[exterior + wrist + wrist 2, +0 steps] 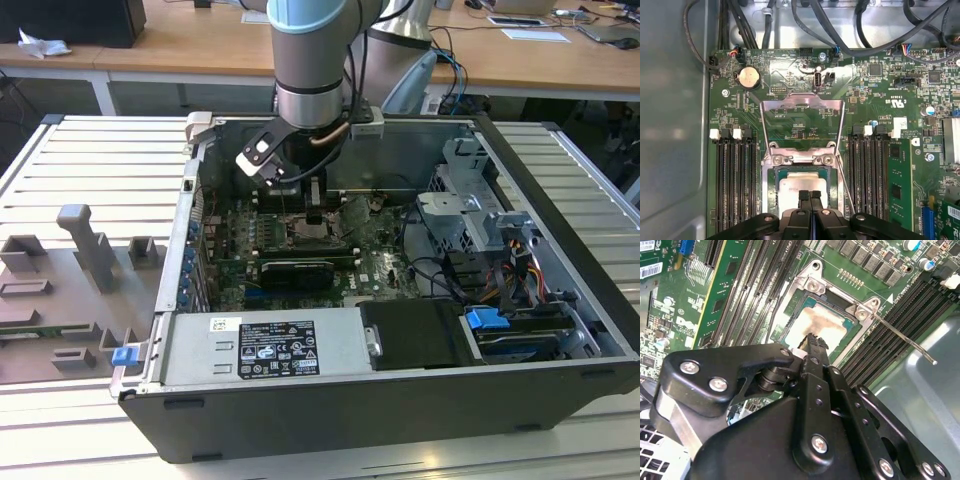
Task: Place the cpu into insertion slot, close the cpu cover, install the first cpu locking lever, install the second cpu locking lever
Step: 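Close the cpu cover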
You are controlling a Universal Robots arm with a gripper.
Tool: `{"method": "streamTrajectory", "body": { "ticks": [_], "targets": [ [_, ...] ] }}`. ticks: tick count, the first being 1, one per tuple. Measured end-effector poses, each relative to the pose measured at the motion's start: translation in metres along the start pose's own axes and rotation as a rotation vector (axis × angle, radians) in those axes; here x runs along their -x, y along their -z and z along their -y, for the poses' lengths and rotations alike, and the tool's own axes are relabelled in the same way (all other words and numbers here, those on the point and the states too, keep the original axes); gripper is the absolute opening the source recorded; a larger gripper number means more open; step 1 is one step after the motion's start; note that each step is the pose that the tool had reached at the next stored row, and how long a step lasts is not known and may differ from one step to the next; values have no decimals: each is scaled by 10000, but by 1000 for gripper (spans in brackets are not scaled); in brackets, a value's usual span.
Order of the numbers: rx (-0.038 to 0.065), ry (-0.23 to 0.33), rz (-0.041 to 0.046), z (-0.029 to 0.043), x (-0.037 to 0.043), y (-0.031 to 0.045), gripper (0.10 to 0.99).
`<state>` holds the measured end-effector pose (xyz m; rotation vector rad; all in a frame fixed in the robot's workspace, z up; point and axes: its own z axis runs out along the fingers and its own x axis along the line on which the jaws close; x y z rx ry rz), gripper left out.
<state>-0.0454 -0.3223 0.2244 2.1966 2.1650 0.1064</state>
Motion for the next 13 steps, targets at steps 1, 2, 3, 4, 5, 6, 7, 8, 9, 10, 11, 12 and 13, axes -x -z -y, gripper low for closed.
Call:
{"method": "streamTrajectory", "body": {
  "ticks": [1, 2, 3, 4, 5, 6, 7, 8, 9, 10, 11, 12, 13],
  "targets": [
    [0, 0, 1, -1, 0, 5, 106],
    [0, 0, 0, -1, 0, 13, 106],
    [0, 1, 0, -2, -1, 20, 106],
    [0, 1, 0, -3, -2, 25, 106],
    [0, 2, 0, -3, -3, 32, 106],
    [0, 1, 0, -4, -4, 44, 106],
    [0, 1, 0, -5, -5, 58, 106],
    [0, 0, 1, -7, -6, 80, 106],
    [-1, -1, 1, -8, -8, 98, 106],
    [0, 0, 1, -12, -11, 134, 106],
    [0, 2, 1, -14, -13, 162, 106],
    [0, 1, 1, -16, -13, 178, 106],
    [0, 1, 1, -16, -14, 183, 106]
  ]
}}
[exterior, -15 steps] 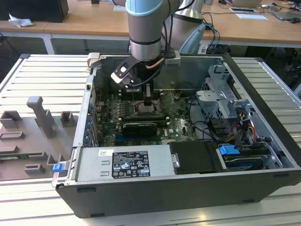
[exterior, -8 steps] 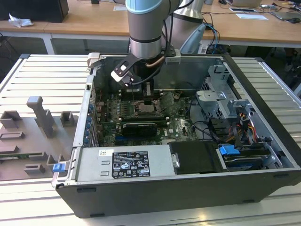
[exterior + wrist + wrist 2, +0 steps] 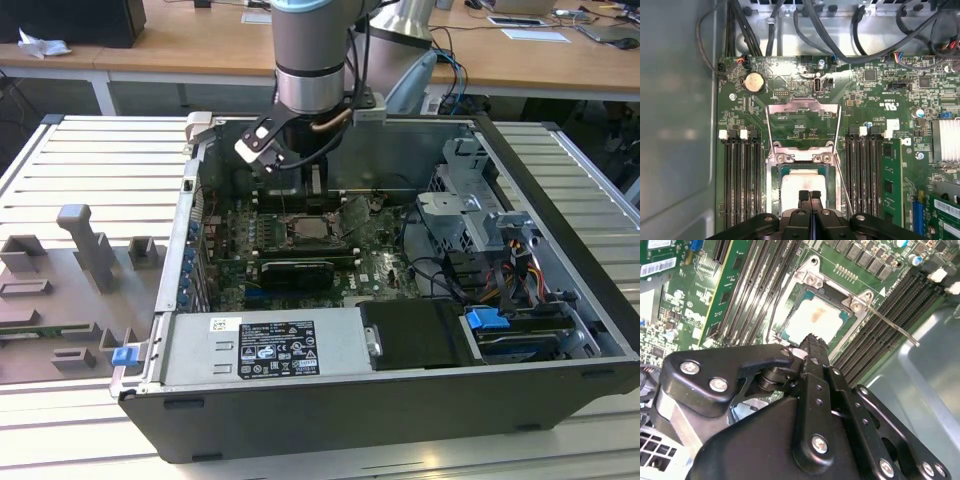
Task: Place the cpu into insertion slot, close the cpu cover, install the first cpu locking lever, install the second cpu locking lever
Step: 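Close the cpu cover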
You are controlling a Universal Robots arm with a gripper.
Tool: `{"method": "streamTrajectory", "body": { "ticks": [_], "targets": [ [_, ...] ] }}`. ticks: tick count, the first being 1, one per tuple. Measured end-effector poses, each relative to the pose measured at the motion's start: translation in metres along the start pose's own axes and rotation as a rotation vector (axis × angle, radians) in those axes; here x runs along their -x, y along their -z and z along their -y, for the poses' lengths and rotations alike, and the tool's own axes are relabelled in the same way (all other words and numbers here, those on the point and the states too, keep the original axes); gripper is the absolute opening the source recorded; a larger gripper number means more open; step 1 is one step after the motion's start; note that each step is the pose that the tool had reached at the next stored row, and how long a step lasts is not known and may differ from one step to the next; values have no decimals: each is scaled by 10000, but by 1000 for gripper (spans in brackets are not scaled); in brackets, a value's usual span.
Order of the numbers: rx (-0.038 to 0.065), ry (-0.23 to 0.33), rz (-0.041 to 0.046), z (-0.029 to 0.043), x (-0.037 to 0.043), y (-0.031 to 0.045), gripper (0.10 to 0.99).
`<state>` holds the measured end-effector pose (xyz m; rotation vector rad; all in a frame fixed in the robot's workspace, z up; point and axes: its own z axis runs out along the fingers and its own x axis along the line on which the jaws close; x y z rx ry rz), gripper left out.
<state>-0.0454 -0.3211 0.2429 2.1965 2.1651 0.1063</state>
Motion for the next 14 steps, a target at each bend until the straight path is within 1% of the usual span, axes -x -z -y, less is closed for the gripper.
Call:
{"method": "streamTrajectory", "body": {
  "ticks": [2, 4, 6, 8, 14],
  "targets": [
    [-2, -6, 0, -10, 0, 0, 106],
    [-11, -6, 0, -53, -1, -4, 106],
    [-10, -6, 0, -66, 0, -5, 106],
    [-26, -5, 0, -107, -2, -11, 106],
    [-30, -7, 1, -127, -1, -17, 106]
  ]
}}
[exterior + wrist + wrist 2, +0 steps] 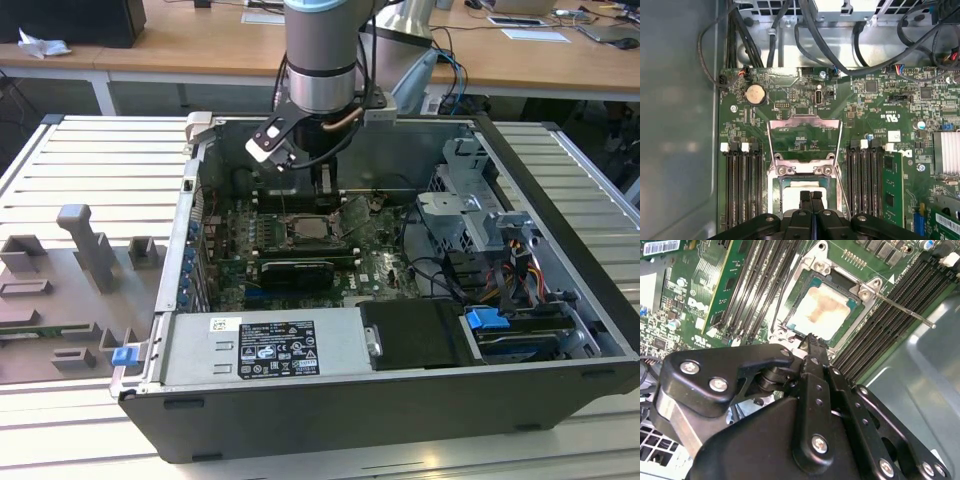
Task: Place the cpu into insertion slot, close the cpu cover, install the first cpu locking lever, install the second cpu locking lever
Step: 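Close the cpu cover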
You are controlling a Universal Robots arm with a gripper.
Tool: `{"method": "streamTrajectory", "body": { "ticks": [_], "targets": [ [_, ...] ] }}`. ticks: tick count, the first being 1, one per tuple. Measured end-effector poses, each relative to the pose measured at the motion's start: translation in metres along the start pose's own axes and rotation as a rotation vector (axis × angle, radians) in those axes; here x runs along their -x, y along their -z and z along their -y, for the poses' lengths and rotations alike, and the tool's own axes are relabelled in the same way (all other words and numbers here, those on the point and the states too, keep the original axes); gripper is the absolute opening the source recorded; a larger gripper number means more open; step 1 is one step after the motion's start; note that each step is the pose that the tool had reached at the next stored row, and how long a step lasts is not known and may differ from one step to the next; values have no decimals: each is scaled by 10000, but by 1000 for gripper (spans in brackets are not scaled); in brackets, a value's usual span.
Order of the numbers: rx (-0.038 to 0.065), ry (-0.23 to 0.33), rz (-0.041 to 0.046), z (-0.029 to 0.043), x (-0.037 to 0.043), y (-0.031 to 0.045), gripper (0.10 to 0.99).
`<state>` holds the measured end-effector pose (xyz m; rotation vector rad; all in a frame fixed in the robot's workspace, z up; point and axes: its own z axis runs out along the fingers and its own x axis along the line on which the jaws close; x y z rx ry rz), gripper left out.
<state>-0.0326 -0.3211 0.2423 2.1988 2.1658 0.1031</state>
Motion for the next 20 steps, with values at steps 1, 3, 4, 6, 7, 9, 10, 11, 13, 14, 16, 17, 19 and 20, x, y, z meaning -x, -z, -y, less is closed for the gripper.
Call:
{"method": "streamTrajectory", "body": {
  "ticks": [1, 3, 4, 6, 7, 9, 10, 11, 13, 14, 16, 17, 19, 20],
  "targets": [
    [-2, 0, 3, -1, 0, 4, 106],
    [-1, -6, 2, -6, -1, 57, 106],
    [-1, -8, 1, -8, -1, 69, 106],
    [-1, -7, -2, -45, -2, 68, 106],
    [-4, -9, -1, -80, -2, 66, 106],
    [-16, -8, -1, -176, -3, 58, 106],
    [-24, -7, 2, -196, -3, 60, 106],
    [-34, -6, 0, -209, -4, 86, 106],
    [-42, -8, 0, -219, -4, 127, 106],
    [-44, -8, -2, -233, -5, 135, 106],
    [-48, -10, -2, -294, -6, 130, 106],
    [-51, -8, -1, -323, -6, 128, 106],
    [-53, -8, -2, -367, -7, 124, 106],
    [-53, -4, -2, -391, -9, 121, 106]
  ]
}}
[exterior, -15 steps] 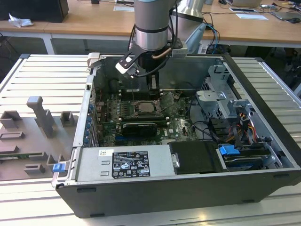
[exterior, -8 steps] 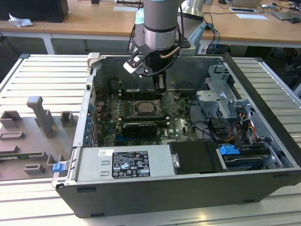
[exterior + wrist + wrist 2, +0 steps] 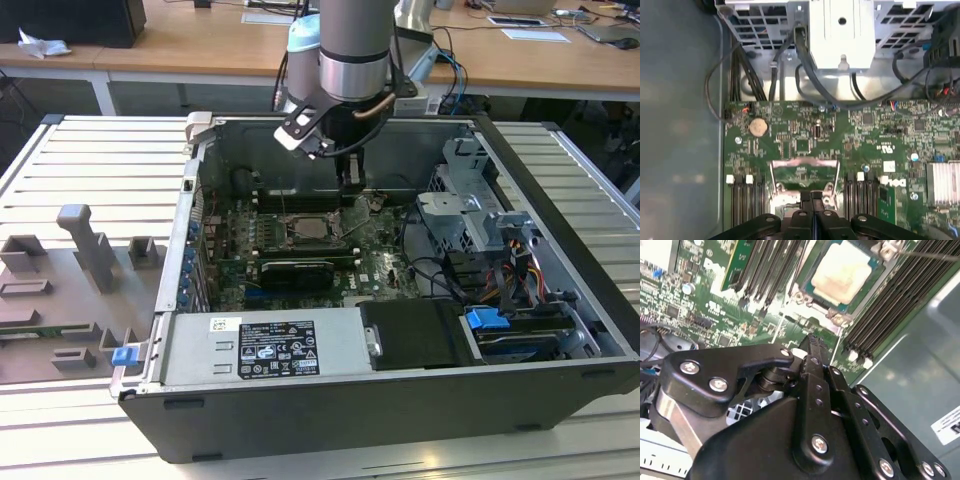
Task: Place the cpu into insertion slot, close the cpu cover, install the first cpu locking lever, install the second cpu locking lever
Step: 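Close the cpu cover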
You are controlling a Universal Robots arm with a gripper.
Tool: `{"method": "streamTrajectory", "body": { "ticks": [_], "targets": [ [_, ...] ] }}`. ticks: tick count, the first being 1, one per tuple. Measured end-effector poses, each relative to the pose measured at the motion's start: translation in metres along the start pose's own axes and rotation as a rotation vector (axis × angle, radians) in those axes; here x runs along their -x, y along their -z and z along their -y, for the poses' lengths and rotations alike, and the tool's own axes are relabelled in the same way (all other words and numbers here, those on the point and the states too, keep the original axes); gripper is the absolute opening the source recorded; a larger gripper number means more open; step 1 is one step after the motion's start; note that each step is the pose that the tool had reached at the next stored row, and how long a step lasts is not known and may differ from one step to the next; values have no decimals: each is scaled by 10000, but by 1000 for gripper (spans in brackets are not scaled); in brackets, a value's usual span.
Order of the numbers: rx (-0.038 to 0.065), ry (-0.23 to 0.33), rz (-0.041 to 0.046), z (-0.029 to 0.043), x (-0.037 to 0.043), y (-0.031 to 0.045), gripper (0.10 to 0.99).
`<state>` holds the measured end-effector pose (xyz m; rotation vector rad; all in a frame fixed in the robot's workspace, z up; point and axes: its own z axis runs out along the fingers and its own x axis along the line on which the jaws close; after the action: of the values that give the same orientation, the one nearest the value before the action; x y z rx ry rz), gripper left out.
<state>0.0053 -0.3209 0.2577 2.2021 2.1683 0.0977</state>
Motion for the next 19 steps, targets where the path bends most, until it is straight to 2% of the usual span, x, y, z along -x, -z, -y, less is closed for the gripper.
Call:
{"method": "streamTrajectory", "body": {
  "ticks": [2, 8, 19],
  "targets": [
    [0, 19, -2, -42, -3, -4, 106],
    [-1, 18, -1, -64, -4, -7, 106],
    [-20, 24, -2, -159, -5, -15, 106]
  ]
}}
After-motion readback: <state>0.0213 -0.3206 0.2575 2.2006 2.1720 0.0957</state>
